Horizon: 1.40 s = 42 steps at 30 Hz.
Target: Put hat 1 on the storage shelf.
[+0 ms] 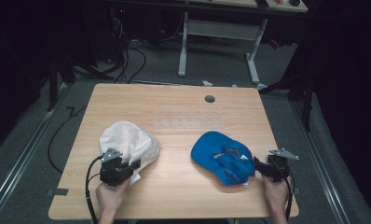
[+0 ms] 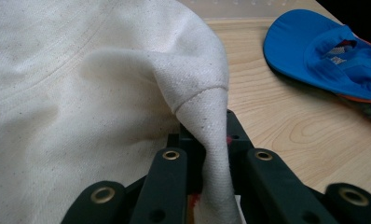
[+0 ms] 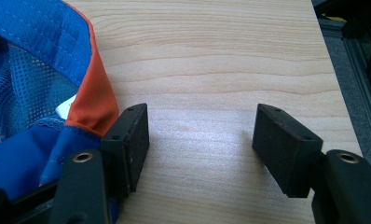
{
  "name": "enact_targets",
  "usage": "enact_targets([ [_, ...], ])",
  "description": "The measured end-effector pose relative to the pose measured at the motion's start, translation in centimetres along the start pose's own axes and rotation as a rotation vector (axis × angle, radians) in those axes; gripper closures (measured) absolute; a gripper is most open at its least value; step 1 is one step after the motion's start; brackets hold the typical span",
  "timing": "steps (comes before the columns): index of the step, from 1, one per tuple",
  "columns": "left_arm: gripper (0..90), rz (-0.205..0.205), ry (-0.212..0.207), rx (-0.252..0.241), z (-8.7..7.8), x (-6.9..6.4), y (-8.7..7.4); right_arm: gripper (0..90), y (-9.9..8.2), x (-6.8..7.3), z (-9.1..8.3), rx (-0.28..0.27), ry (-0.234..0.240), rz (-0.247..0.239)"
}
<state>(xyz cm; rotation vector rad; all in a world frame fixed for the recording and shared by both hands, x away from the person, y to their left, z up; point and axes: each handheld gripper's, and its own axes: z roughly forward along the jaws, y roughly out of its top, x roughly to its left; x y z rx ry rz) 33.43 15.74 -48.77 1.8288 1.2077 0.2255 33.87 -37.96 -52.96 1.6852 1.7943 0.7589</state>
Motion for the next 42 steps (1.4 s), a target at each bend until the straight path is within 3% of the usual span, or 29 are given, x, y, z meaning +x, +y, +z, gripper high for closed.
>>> enact_targets([
  [7, 83.1, 0.033, -0.024, 0.012, -0.3, 0.1, 0.9, 36.3, 0.0, 0.0, 0.0, 0.0, 0.001, 0.001],
  [14, 83.2, 0.092, -0.03, 0.031, -0.8, -0.1, 2.3, 36.3, 0.0, 0.0, 0.0, 0.001, 0.001, 0.004],
  [23, 83.2, 0.11, -0.042, 0.019, -1.5, 0.1, 4.1, 36.3, 0.0, 0.0, 0.0, 0.001, 0.002, 0.005],
  [32, 83.2, 0.161, -0.032, 0.024, -2.3, 0.4, 6.7, 36.2, 0.0, 0.0, 0.0, 0.001, 0.002, 0.005],
  [42, 83.2, 0.224, -0.019, 0.077, -1.5, 0.9, 10.4, 36.1, 0.0, 0.0, 0.0, 0.001, 0.002, 0.005],
])
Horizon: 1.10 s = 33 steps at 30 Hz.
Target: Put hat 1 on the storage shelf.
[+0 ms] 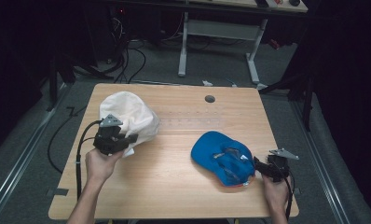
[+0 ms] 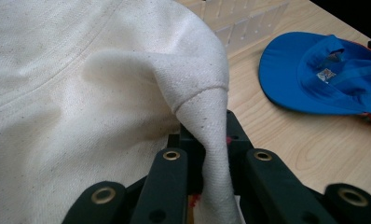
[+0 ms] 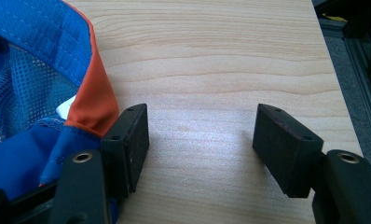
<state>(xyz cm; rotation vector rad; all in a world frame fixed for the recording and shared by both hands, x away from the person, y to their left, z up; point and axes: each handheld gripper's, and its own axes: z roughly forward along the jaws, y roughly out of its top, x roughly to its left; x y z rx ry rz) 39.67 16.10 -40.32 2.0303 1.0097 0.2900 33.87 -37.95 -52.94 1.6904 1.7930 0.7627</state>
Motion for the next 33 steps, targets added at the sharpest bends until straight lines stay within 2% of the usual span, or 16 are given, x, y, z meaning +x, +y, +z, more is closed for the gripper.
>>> enact_targets([
  [6, 83.2, 0.022, -0.006, 0.019, 0.9, 0.7, 2.0, 36.1, 0.0, 0.0, 0.0, 0.0, 0.0, 0.0],
  [15, 83.2, 0.062, 0.018, 0.068, 2.6, 1.1, 4.1, 36.1, 0.0, 0.0, 0.0, 0.0, -0.001, -0.003],
  [18, 83.3, 0.095, 0.046, 0.106, 3.2, 1.1, 4.8, 36.1, 0.0, 0.0, 0.0, -0.001, -0.001, -0.003],
  [26, 83.3, 0.125, 0.081, 0.164, 4.1, 1.2, 6.2, 36.1, 0.0, 0.0, 0.0, -0.001, -0.002, -0.004],
  [33, 83.4, 0.156, 0.102, 0.217, 4.9, 0.9, 6.8, 36.1, 0.0, 0.0, 0.0, -0.001, -0.001, -0.005],
])
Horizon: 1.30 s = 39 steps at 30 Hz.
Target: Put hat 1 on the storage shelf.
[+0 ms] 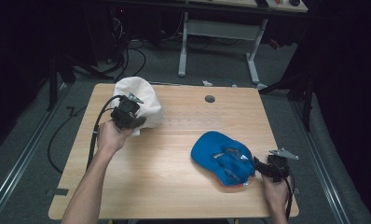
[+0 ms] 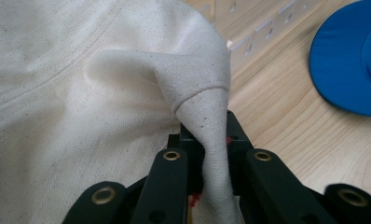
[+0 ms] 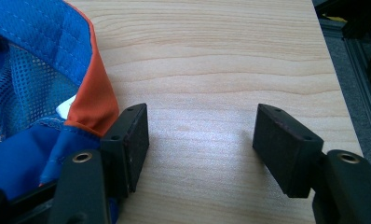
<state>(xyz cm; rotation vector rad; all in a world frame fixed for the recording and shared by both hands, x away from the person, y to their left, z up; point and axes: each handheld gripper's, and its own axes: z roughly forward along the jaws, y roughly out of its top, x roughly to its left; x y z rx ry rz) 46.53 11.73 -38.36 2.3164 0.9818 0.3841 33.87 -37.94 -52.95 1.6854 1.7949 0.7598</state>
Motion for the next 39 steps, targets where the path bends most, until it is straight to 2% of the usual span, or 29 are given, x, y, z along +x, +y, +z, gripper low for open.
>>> enact_targets([
  [19, 83.7, 0.113, 0.048, 0.109, 0.8, -1.5, 2.8, 36.0, 0.0, 0.0, 0.0, 0.0, 0.0, -0.002],
  [21, 83.7, 0.134, 0.071, 0.11, 0.8, -1.7, 3.1, 36.1, 0.0, 0.0, 0.0, -0.001, 0.0, -0.002],
  [24, 83.7, 0.193, 0.095, 0.114, 1.0, -2.1, 3.5, 36.0, 0.0, 0.0, 0.0, 0.0, 0.001, -0.003],
  [27, 83.7, 0.195, 0.082, 0.123, 1.2, -2.1, 3.7, 36.1, 0.0, 0.0, 0.0, 0.0, 0.001, -0.003],
  [31, 84.0, 0.19, 0.034, 0.127, 1.3, -1.4, 3.7, 36.0, 0.0, 0.0, 0.0, 0.0, 0.001, -0.003],
  [33, 84.0, 0.203, 0.028, 0.129, 1.3, -1.2, 3.6, 36.1, 0.0, 0.0, 0.0, -0.001, 0.001, -0.003],
  [39, 83.8, 0.3, 0.072, 0.148, 1.2, -1.5, 4.4, 36.1, 0.0, 0.1, 0.0, 0.001, 0.001, -0.001],
])
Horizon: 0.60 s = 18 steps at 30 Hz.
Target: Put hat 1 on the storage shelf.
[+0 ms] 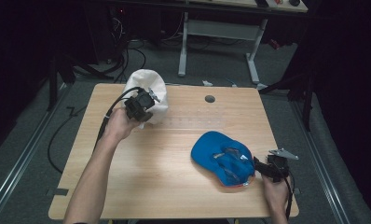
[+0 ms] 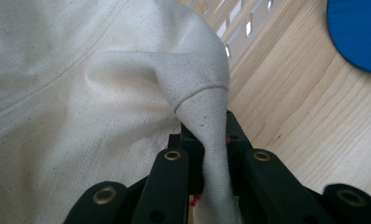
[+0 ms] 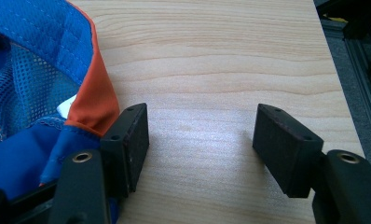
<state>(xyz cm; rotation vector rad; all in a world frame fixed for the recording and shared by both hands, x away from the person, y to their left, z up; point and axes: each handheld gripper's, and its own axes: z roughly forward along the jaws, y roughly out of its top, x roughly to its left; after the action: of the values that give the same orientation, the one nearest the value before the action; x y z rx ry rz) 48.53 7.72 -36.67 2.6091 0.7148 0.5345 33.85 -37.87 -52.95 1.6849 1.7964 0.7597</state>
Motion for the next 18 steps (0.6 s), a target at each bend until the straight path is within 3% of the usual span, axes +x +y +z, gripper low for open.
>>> enact_targets([
  [2, 83.6, 0.008, -0.006, 0.0, 0.2, 0.2, 0.1, 36.1, 0.0, 0.0, 0.0, 0.0, 0.001, 0.0],
  [6, 83.8, -0.002, -0.064, 0.014, 1.1, 0.7, -0.1, 36.1, 0.0, 0.0, 0.0, 0.0, 0.001, -0.001],
  [18, 84.6, -0.079, -0.189, 0.056, 3.3, 1.9, -1.1, 36.1, 0.0, 0.0, 0.0, 0.0, 0.001, -0.001],
])
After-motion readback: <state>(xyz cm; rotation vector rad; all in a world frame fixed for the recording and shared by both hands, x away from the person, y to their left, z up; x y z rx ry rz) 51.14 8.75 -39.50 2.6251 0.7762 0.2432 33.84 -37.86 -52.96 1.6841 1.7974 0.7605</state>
